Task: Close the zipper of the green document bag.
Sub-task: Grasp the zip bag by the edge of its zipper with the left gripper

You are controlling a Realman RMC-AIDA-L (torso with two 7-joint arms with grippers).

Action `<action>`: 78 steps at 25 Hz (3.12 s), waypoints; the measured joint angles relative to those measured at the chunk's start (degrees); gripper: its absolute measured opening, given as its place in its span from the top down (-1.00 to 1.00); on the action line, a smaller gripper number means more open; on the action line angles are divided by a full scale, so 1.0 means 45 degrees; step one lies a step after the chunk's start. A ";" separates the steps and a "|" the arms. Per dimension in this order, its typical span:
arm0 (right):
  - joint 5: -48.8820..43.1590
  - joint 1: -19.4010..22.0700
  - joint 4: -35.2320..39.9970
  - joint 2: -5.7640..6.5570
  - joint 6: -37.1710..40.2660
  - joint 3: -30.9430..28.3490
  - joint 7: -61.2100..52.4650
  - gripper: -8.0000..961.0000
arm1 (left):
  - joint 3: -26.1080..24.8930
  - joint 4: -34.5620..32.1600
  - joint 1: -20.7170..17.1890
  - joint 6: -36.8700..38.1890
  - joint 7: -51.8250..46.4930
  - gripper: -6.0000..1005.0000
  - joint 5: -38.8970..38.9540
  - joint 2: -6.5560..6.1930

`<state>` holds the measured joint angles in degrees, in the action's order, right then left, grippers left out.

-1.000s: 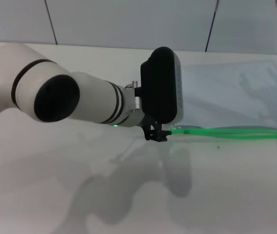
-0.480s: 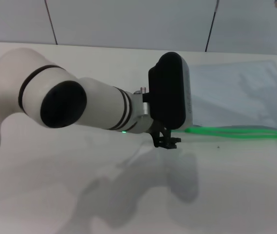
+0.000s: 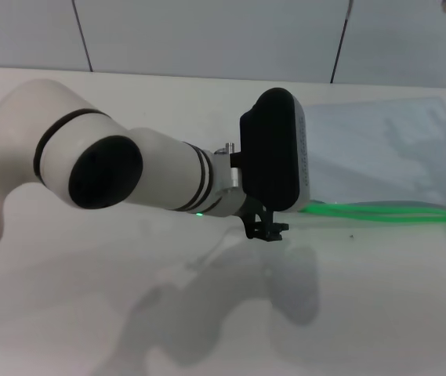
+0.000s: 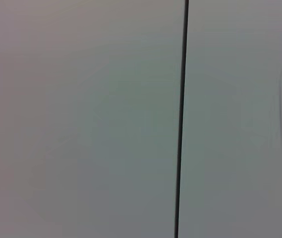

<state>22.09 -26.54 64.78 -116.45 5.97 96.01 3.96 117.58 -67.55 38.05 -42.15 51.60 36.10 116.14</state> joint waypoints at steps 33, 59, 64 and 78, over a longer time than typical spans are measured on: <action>0.0023 -0.0090 0.0177 0.0000 -0.0020 0.0186 0.0000 -0.70 | 0.0396 0.1606 0.0562 0.2153 0.0312 -0.45 0.0108 0.0026; 0.0026 -0.0162 0.0176 0.0000 -0.0018 0.0406 -0.0001 -0.70 | 0.1596 0.2839 0.0576 0.5330 0.0408 -0.45 0.0168 0.0028; 0.0014 -0.0170 0.0176 0.0000 -0.0018 0.0421 -0.0001 -0.70 | 0.1929 0.2873 0.0544 0.5706 0.0409 -0.45 0.0411 0.0028; 0.0036 -0.0177 0.0176 0.0000 -0.0018 0.0421 0.0000 -0.70 | 0.2206 0.3109 0.0600 0.6009 0.0450 -0.26 0.0807 0.0012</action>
<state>22.25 -27.33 65.57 -116.45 5.89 97.91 3.96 127.51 -53.56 40.75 -15.11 53.62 39.73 116.19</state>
